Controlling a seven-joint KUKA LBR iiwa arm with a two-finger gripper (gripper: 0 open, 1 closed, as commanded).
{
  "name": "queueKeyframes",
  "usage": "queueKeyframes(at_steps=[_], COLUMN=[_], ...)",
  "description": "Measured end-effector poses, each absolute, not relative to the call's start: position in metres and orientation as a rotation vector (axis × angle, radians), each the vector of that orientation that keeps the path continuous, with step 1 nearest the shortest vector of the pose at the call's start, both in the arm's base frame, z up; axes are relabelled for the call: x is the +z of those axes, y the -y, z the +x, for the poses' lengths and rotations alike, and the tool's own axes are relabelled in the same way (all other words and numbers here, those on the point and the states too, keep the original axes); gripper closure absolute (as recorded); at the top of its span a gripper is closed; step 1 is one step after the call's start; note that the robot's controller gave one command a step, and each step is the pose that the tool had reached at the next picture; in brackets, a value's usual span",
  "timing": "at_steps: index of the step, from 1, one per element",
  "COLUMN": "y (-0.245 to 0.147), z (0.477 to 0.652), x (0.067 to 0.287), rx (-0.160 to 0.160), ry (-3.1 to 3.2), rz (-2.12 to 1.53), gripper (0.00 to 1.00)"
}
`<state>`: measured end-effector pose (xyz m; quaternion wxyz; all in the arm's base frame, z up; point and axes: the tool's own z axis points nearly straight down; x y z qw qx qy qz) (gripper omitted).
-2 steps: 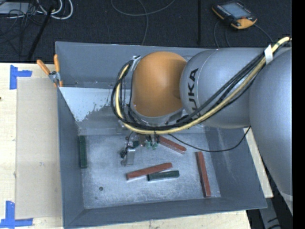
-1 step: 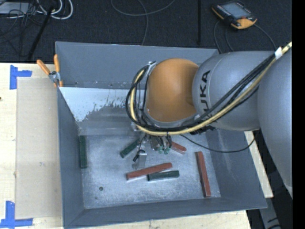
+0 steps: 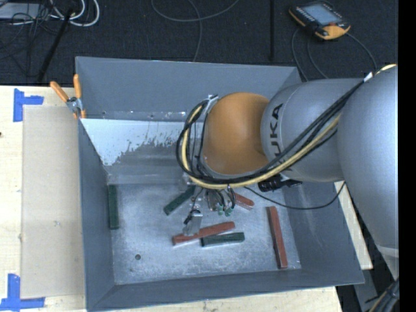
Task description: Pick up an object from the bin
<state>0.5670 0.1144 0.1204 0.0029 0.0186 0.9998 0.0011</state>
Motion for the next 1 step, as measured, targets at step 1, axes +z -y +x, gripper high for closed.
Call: queueKeyframes(at_steps=[1], y=[-0.1326], z=[0.555], x=[0.0825], rx=[0.0], ry=[-3.139], rz=[0.18], gripper=[1.0])
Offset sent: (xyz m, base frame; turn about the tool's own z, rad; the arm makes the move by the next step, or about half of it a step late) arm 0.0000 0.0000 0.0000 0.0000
